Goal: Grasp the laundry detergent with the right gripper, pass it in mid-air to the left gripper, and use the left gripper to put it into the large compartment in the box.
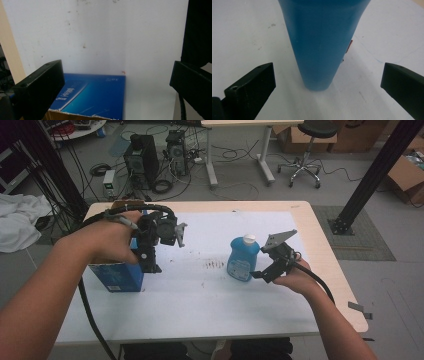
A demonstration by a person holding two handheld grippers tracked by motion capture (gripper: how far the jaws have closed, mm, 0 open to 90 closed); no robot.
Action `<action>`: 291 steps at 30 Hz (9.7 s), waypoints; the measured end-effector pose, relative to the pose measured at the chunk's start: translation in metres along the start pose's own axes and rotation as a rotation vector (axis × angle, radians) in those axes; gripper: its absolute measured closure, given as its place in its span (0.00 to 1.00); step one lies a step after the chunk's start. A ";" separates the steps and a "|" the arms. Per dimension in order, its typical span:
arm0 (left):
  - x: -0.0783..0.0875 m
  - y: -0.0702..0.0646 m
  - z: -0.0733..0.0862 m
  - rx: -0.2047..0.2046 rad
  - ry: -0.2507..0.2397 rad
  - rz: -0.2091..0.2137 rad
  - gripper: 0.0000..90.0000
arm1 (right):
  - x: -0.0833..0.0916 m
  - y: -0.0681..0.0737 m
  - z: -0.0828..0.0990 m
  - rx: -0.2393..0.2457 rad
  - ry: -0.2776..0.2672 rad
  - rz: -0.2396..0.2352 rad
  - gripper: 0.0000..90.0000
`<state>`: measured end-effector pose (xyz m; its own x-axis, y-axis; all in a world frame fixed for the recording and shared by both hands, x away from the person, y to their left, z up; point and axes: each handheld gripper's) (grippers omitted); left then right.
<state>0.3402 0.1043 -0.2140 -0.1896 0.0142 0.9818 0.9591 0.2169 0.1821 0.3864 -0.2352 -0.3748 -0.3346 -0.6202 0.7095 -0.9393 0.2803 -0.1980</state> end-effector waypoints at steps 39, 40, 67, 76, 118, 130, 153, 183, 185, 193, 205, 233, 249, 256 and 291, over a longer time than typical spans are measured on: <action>0.003 -0.003 0.000 -0.001 0.004 -0.016 0.00 | -0.051 0.018 0.023 -0.076 -0.337 0.142 0.10; 0.003 -0.003 0.000 -0.003 0.005 -0.017 0.00 | -0.051 0.018 0.024 -0.077 -0.338 0.143 0.10; 0.003 -0.002 0.001 0.001 -0.003 -0.026 0.00 | -0.057 0.020 0.026 -0.078 -0.349 0.136 0.28; 0.003 -0.001 0.001 0.001 -0.002 -0.026 0.00 | -0.058 0.019 0.026 -0.081 -0.361 0.125 0.32; 0.004 -0.006 -0.014 -0.029 -0.001 -0.012 0.00 | -0.006 0.031 -0.004 0.046 -0.394 0.009 0.50; 0.005 -0.015 -0.028 -0.056 0.011 0.004 0.00 | -0.014 0.060 -0.037 0.142 -0.381 -0.113 0.50; -0.013 -0.023 -0.043 -0.071 0.011 0.051 0.00 | -0.080 0.088 -0.074 0.167 -0.389 -0.232 0.50; -0.042 -0.032 -0.041 -0.054 0.013 0.078 0.00 | -0.106 0.102 -0.109 0.207 -0.392 -0.243 0.49; -0.042 -0.032 -0.041 -0.054 0.013 0.078 0.00 | -0.108 0.102 -0.109 0.205 -0.391 -0.245 0.49; -0.045 -0.033 -0.041 -0.054 0.019 0.083 0.04 | -0.110 0.103 -0.110 0.218 -0.403 -0.242 0.49; -0.046 -0.034 -0.042 -0.061 0.027 0.080 0.11 | -0.111 0.103 -0.110 0.212 -0.407 -0.241 0.49; -0.046 -0.032 -0.041 -0.066 0.038 0.064 0.23 | -0.113 0.105 -0.111 0.221 -0.416 -0.247 0.49; -0.046 -0.034 -0.043 -0.068 0.051 0.066 0.30 | -0.113 0.105 -0.111 0.215 -0.415 -0.251 0.49; -0.047 -0.034 -0.044 -0.062 0.057 0.072 0.38 | -0.113 0.106 -0.111 0.216 -0.413 -0.251 0.49; -0.026 -0.023 -0.045 -0.028 0.098 0.079 0.43 | -0.077 0.087 -0.099 0.245 -0.427 -0.173 0.29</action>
<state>0.3328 0.0548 -0.2408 -0.0928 -0.0659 0.9935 0.9760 0.1913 0.1039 0.3374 -0.0909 -0.3799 -0.1262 -0.9002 0.4167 -0.9567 -0.0007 -0.2911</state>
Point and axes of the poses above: each handheld gripper's, and its own axes: x roughly backward along the jaws, z roughly out of its underside, y roughly to its left, and after that the axes turned 14 degrees about x, right-handed
